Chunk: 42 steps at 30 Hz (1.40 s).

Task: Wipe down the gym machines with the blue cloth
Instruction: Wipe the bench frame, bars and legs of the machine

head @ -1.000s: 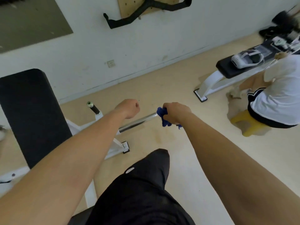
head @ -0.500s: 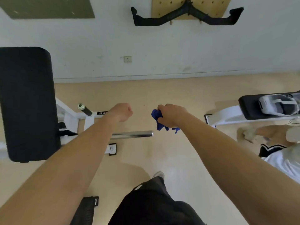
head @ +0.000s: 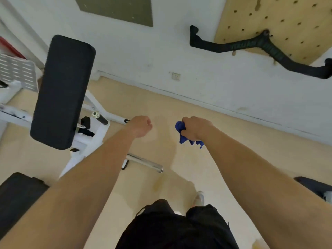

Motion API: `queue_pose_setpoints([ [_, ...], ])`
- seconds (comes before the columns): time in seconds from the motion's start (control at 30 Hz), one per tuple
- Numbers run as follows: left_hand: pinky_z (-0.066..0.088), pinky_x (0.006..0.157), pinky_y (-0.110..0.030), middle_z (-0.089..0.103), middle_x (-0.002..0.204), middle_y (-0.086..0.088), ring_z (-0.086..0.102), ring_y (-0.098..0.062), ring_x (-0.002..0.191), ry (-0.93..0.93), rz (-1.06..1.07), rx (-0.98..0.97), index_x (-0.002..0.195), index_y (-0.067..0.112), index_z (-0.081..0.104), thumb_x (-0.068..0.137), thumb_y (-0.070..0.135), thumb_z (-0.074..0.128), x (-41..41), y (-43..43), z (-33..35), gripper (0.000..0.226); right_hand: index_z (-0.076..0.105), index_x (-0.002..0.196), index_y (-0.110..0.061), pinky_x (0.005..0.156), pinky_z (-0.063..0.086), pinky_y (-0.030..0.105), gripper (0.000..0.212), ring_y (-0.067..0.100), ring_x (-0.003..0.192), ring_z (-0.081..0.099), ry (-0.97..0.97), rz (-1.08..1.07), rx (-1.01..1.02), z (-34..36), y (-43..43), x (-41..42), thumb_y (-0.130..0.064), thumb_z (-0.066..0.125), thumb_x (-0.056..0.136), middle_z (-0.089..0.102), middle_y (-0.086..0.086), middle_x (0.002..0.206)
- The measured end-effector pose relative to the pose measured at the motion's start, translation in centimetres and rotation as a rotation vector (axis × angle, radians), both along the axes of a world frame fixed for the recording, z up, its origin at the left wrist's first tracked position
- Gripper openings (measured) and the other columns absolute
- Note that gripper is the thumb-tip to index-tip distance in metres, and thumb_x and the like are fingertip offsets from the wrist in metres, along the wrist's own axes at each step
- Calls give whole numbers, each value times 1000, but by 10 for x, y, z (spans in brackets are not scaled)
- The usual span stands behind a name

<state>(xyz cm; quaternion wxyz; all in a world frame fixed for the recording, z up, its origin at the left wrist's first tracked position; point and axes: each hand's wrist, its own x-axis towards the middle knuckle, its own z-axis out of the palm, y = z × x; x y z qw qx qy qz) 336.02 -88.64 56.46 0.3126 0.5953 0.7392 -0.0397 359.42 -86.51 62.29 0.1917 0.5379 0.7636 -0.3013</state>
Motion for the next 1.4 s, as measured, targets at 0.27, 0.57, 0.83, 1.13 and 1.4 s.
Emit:
queue_pose_setpoints([
  [0.27,40,88,-30,56,130,-4,56,-24,110,-33,257,4,131,17,54,102,35,45,12,16,8,35,49,80,-20,54,48,27,12,17,50,58,38,285,-69,13,101,-19,-11,52,87,71,-3,62],
  [0.57,41,95,-35,56,132,-8,52,-27,121,30,437,-32,130,13,56,103,34,42,-42,72,-33,37,55,81,-10,41,45,23,12,15,38,45,66,470,-182,-20,194,-109,0,51,76,65,-4,58],
  [0.83,39,96,-32,55,136,-6,51,-26,124,-76,642,-37,131,18,56,102,33,44,-84,112,-47,34,59,80,-8,47,57,42,17,22,42,53,-11,564,-210,-49,267,-187,-5,43,74,70,2,64],
  [1.13,41,99,-36,55,137,-7,51,-25,124,-139,872,-85,135,16,53,102,35,44,-82,138,-75,39,52,104,-27,59,60,38,13,9,68,67,216,778,-205,-115,320,-242,-21,49,93,64,-10,89],
  [1.4,45,100,-38,56,135,-6,53,-24,121,-248,1186,-119,134,18,53,100,37,47,-64,198,-122,39,55,102,-37,69,58,45,16,21,73,66,221,922,-241,-209,379,-265,-32,52,87,65,-3,94],
])
